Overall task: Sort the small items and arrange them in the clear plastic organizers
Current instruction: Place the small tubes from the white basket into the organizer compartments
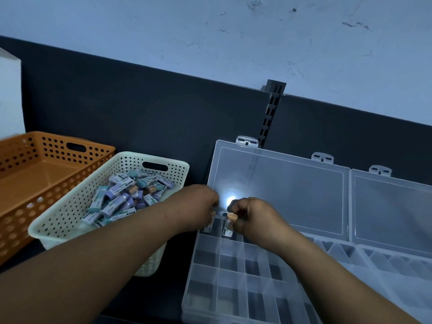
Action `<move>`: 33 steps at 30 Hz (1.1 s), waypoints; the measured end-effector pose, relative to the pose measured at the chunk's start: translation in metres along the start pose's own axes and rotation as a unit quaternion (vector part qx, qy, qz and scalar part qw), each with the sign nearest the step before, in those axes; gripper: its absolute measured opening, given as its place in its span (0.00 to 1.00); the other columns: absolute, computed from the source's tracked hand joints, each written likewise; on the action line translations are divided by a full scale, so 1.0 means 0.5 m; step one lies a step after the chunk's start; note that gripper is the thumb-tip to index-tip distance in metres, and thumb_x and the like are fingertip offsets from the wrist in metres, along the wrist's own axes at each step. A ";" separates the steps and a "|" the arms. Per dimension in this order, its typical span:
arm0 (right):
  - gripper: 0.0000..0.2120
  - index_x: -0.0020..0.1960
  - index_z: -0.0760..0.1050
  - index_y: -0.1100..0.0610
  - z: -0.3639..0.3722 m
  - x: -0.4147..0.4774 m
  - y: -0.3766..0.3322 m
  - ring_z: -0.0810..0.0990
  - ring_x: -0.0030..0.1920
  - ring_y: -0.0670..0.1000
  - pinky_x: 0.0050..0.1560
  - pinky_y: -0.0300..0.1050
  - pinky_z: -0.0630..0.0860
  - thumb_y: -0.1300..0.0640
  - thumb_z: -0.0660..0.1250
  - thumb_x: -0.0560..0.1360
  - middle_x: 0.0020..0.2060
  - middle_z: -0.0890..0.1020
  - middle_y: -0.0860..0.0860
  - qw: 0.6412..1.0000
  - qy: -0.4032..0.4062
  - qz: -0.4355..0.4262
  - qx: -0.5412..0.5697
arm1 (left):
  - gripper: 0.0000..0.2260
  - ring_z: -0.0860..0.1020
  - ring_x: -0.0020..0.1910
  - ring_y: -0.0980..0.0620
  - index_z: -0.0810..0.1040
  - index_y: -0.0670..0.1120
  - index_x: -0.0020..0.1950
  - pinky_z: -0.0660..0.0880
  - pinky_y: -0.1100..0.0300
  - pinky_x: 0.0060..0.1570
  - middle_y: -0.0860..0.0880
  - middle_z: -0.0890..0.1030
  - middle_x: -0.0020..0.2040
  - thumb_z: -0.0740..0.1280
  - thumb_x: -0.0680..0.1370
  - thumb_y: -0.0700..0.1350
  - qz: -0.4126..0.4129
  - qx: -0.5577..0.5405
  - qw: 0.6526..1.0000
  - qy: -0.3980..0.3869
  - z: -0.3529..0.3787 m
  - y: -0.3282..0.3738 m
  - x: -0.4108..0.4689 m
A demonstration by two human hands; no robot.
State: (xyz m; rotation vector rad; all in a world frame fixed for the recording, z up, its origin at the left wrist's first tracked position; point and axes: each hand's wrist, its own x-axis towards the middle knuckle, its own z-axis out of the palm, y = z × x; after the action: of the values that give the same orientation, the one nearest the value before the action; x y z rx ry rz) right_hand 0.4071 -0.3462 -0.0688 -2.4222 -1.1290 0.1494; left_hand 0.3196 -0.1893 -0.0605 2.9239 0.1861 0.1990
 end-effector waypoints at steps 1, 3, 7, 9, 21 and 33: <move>0.06 0.45 0.78 0.54 -0.002 0.000 0.000 0.79 0.44 0.51 0.46 0.45 0.77 0.56 0.74 0.70 0.43 0.80 0.49 1.000 0.002 -0.001 -0.002 | 0.09 0.76 0.51 0.49 0.78 0.49 0.56 0.73 0.58 0.48 0.49 0.77 0.51 0.66 0.76 0.45 0.002 -0.003 1.000 0.004 -0.002 0.000 -0.001; 0.08 0.45 0.75 0.49 -0.010 0.001 -0.001 0.78 0.46 0.50 0.47 0.42 0.75 0.54 0.74 0.71 0.46 0.79 0.49 1.000 0.013 -0.005 0.001 | 0.14 0.75 0.53 0.50 0.77 0.50 0.61 0.69 0.60 0.48 0.50 0.76 0.54 0.67 0.76 0.48 0.008 -0.007 1.000 0.014 -0.010 -0.002 -0.004; 0.14 0.55 0.78 0.50 -0.028 0.014 -0.025 0.78 0.50 0.49 0.53 0.44 0.76 0.53 0.74 0.71 0.50 0.78 0.48 0.999 0.042 -0.031 -0.003 | 0.18 0.71 0.50 0.55 0.75 0.53 0.62 0.69 0.60 0.49 0.54 0.71 0.51 0.70 0.73 0.52 0.010 -0.018 0.998 0.056 -0.049 -0.024 -0.028; 0.15 0.58 0.78 0.50 -0.033 0.020 -0.056 0.77 0.51 0.49 0.55 0.45 0.75 0.53 0.72 0.71 0.51 0.78 0.48 0.996 0.057 -0.059 -0.018 | 0.17 0.73 0.53 0.54 0.75 0.54 0.62 0.69 0.60 0.50 0.54 0.73 0.54 0.70 0.73 0.52 -0.007 -0.022 0.997 0.079 -0.078 -0.044 -0.047; 0.17 0.62 0.76 0.51 0.052 0.108 -0.287 0.77 0.56 0.52 0.55 0.47 0.74 0.50 0.70 0.74 0.58 0.78 0.50 0.972 -0.078 -0.195 -0.102 | 0.13 0.77 0.48 0.54 0.78 0.53 0.59 0.74 0.59 0.43 0.51 0.79 0.57 0.71 0.74 0.50 -0.220 -0.054 0.974 -0.009 -0.123 -0.232 -0.174; 0.30 0.66 0.67 0.50 0.130 0.149 -0.337 0.77 0.55 0.52 0.54 0.47 0.75 0.47 0.75 0.68 0.58 0.78 0.50 0.953 -0.197 -0.148 -0.177 | 0.16 0.75 0.51 0.47 0.70 0.47 0.58 0.71 0.57 0.44 0.47 0.76 0.55 0.69 0.74 0.47 -0.205 -0.003 0.979 0.009 -0.078 -0.234 -0.178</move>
State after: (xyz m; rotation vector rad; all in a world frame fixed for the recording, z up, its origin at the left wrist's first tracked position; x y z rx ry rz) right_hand 0.3199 -0.1733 -0.0439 -2.5547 -1.8221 0.3729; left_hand 0.2136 -0.0802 -0.0582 2.7973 0.7778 0.1583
